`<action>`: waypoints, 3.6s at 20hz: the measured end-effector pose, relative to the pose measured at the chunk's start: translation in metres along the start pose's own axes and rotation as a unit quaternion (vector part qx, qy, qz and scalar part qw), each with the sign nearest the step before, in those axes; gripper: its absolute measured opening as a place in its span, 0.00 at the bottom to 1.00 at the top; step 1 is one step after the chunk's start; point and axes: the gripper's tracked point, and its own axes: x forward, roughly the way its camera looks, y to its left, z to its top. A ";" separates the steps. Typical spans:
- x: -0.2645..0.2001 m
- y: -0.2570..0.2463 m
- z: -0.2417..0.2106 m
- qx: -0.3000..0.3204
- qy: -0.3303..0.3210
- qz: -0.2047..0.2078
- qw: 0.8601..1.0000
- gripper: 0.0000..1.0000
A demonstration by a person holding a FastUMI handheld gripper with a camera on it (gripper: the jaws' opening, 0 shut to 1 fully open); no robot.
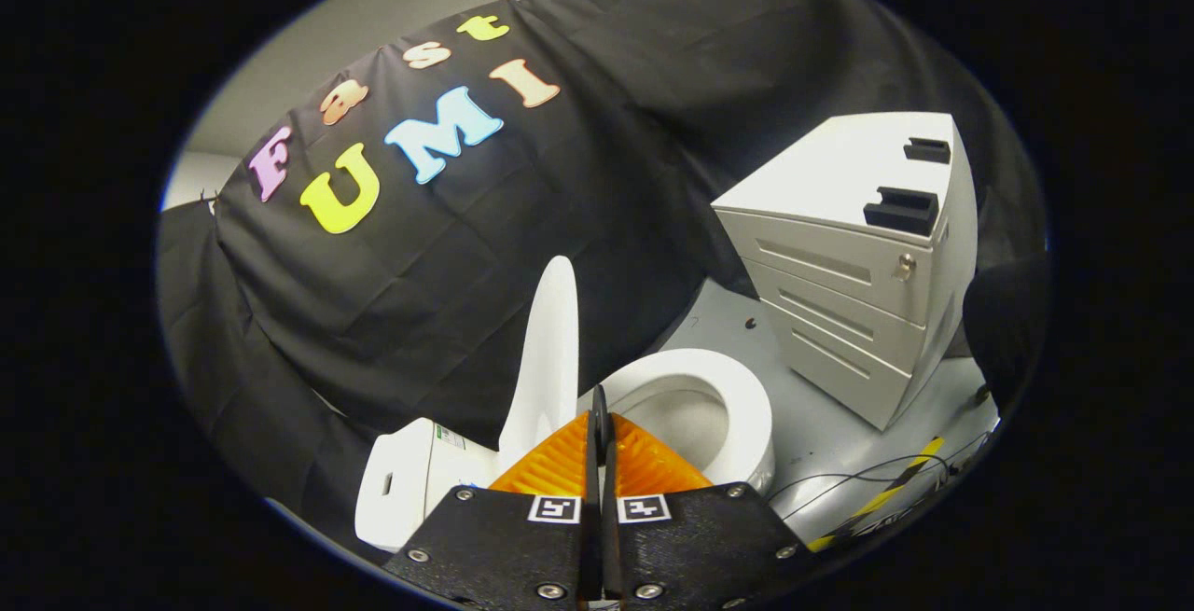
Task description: Open the toilet lid.
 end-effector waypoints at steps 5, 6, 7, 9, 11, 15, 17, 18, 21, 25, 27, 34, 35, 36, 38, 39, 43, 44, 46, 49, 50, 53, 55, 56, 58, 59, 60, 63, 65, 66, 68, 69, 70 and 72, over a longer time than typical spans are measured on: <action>-0.009 0.026 0.005 -0.049 -0.012 -0.009 0.999 0.00; -0.010 0.032 0.007 -0.058 -0.014 -0.011 0.998 0.00; -0.012 0.038 0.007 -0.068 -0.018 -0.011 0.997 0.00; -0.016 0.049 0.007 -0.091 -0.025 -0.009 0.996 0.00; -0.020 0.061 0.009 -0.111 -0.030 -0.006 0.993 0.00; -0.028 0.082 0.009 -0.159 -0.043 -0.012 0.986 0.00; -0.031 0.095 0.009 -0.184 -0.050 -0.010 0.982 0.00; -0.033 0.103 0.009 -0.195 -0.052 -0.006 0.979 0.00; -0.039 0.124 0.008 -0.222 -0.056 0.000 0.973 0.00; -0.045 0.145 0.005 -0.258 -0.066 0.004 0.964 0.00; -0.048 0.157 0.002 -0.271 -0.068 0.008 0.960 0.00; -0.059 0.198 -0.008 -0.321 -0.077 0.031 0.944 0.00; -0.059 0.204 -0.010 -0.330 -0.079 0.031 0.940 0.00; -0.061 0.209 -0.012 -0.342 -0.081 0.031 0.936 0.00; -0.062 0.219 -0.017 -0.362 -0.086 0.032 0.928 0.01; -0.064 0.226 -0.020 -0.371 -0.088 0.035 0.924 0.00; -0.068 0.248 -0.032 -0.384 -0.093 0.051 0.917 0.00; -0.070 0.251 -0.034 -0.391 -0.092 0.054 0.914 0.00; -0.071 0.255 -0.035 -0.399 -0.095 0.054 0.911 0.00; -0.073 0.268 -0.043 -0.392 -0.097 0.064 0.913 0.00; -0.075 0.273 -0.046 -0.395 -0.096 0.066 0.911 0.00; -0.078 0.287 -0.052 -0.417 -0.094 0.070 0.901 0.00; -0.077 0.294 -0.059 -0.418 -0.091 0.077 0.900 0.00; -0.079 0.299 -0.063 -0.418 -0.089 0.081 0.900 0.00; -0.081 0.309 -0.070 -0.423 -0.089 0.087 0.898 0.00; -0.082 0.314 -0.073 -0.429 -0.090 0.089 0.895 0.00; -0.083 0.318 -0.076 -0.433 -0.089 0.092 0.892 0.00; -0.083 0.330 -0.089 -0.436 -0.084 0.107 0.890 0.01; -0.085 0.339 -0.095 -0.438 -0.082 0.114 0.888 0.01; -0.086 0.342 -0.099 -0.439 -0.080 0.117 0.887 0.00; -0.087 0.352 -0.109 -0.436 -0.074 0.129 0.888 0.00; -0.087 0.355 -0.114 -0.433 -0.070 0.134 0.888 0.01; -0.088 0.358 -0.116 -0.432 -0.067 0.136 0.889 0.02; -0.088 0.362 -0.119 -0.433 -0.067 0.133 0.889 0.02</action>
